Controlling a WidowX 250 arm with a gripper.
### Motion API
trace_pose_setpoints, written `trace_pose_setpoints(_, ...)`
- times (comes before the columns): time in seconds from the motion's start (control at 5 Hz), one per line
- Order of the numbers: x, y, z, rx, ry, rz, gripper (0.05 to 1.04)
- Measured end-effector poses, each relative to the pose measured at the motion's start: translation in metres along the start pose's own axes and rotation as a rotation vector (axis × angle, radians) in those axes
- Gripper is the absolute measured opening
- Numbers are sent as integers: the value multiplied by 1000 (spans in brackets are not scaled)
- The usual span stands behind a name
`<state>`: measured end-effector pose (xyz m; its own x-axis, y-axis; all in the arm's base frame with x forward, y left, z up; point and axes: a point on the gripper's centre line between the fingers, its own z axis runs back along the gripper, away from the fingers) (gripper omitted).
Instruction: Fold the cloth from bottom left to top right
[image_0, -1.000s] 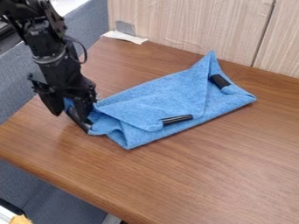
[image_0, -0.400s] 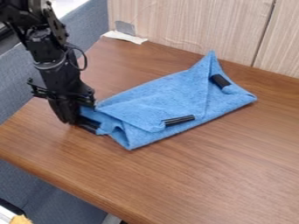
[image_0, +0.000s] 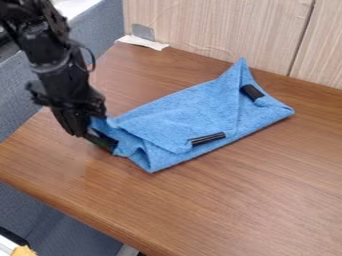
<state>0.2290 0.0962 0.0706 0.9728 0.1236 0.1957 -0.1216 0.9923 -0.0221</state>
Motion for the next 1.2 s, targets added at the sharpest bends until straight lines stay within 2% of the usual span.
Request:
trace_pose_setpoints(0.2,0,-14,23,-30,-31,-31,52)
trace_pose_setpoints(0.4,9,-36,43,-87,-53,-58,52)
trace_pose_setpoints(0.6,28,-61,58,-112,-75,-100,52)
trace_pose_setpoints(0.8,49,-85,60,-123,-59,-123,52)
trace_pose_setpoints(1.0,73,-109,51,-111,-43,-152,52)
trace_pose_setpoints(1.2,93,-128,31,-84,-14,-162,52)
